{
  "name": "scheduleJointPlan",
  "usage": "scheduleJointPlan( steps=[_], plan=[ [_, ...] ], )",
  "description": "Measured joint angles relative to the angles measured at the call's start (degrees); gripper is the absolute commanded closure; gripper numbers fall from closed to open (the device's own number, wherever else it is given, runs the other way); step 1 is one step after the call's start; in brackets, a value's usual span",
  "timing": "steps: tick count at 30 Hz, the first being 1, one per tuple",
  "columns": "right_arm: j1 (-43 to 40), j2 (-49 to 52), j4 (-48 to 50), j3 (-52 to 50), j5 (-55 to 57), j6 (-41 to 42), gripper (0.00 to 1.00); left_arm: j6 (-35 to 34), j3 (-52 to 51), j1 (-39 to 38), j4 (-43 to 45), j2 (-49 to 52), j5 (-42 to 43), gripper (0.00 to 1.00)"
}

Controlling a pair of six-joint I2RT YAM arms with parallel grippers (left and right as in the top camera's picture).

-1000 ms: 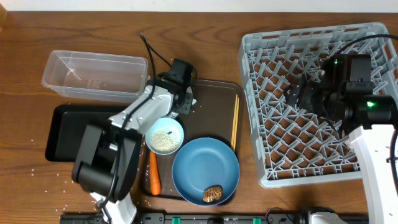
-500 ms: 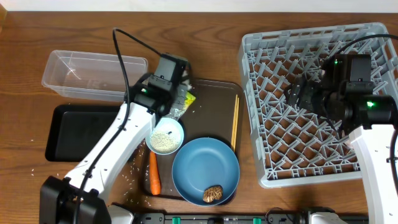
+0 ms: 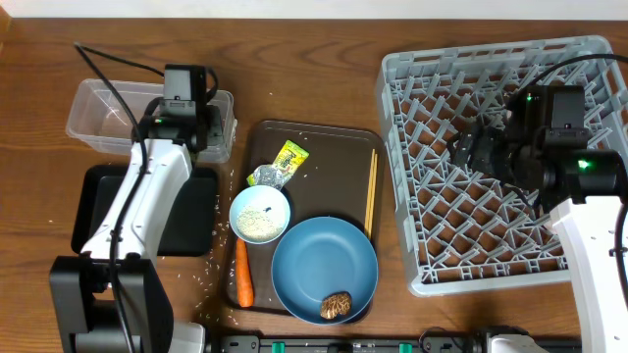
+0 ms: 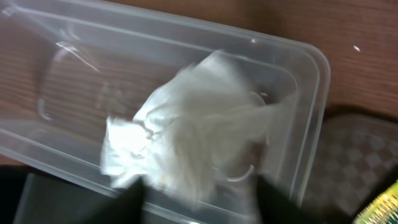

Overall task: Sort waste into correct bins and load items into the dishwasher rack
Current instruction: 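Grasp the crumpled white tissue with the left gripper, drop into clear bin, then grasp the yellow snack wrapper with the left gripper, drop into clear bin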

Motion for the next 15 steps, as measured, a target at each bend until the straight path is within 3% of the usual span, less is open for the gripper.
scheduleJointPlan(
  steps=[8, 15],
  plan=[
    [0.00, 0.00, 0.13, 0.00, 0.00, 0.00, 0.12, -0.02, 0.00, -3.87, -4.68, -1.40, 7.06, 0.30],
    [0.00, 0.04, 0.50, -0.02, 0.09, 0.00, 0.12, 1.90, -0.70, -17.49, -7.91, -1.81, 7.34, 0.30]
  ],
)
